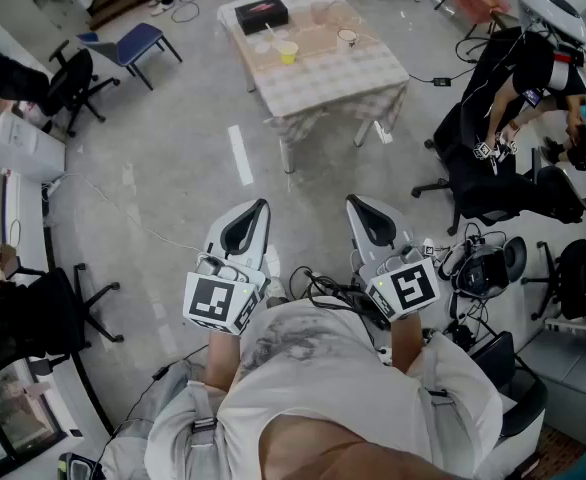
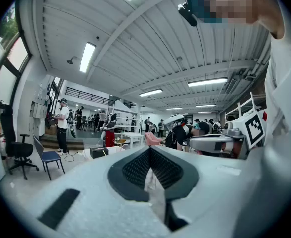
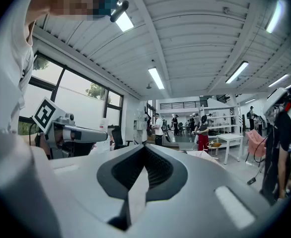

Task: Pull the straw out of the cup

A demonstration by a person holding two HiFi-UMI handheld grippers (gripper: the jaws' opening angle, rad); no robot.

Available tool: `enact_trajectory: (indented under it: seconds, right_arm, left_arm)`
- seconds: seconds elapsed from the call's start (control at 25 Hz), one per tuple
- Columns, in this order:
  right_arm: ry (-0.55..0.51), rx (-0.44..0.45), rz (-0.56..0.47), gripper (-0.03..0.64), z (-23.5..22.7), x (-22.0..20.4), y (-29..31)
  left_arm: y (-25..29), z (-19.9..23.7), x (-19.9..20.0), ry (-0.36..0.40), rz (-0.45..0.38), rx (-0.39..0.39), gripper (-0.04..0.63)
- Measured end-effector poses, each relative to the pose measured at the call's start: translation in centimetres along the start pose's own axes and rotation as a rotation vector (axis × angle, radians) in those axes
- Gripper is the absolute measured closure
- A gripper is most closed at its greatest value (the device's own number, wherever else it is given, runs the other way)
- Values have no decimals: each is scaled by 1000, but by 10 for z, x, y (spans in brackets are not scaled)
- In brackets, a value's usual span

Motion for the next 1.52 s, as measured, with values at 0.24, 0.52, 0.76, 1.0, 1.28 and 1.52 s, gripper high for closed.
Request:
enact_trajectory:
  seconds: [0.24,0.52,0.76,1.0,1.28,1.52]
  right_arm:
    - [10,-39,-16,609,-18,-6,-9]
    - [23,-36,-31,609,-35,-9,-13]
    - [-3,12,-16,609,-37,-13,-15]
    - [-11,13,-6,609,-44,-13,2]
    - [-25,2,21,609,-51,-11,44]
    - [-35,-4,50,609,-54,-5,94]
  left_arm:
    - [11,-14,-3,1,-7,21,592]
    - [20,-26,-9,-21,-1,63,592]
    - [18,-31,-15,-37,-5,114,592]
    - [29,-12,-13,-49,-8,135,592]
    - [53,24,-8,-47,-12,106,592]
    - [76,64,-2,-49,-6,69,592]
Point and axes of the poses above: the fingertips, and each gripper's own axes: y forward along the fingers, z to its left, x out of its top, the point moved 3 cm from there along -y, backward along the fingers, and after that the axes turned 7 degrees about z, right-handed, at the moved point
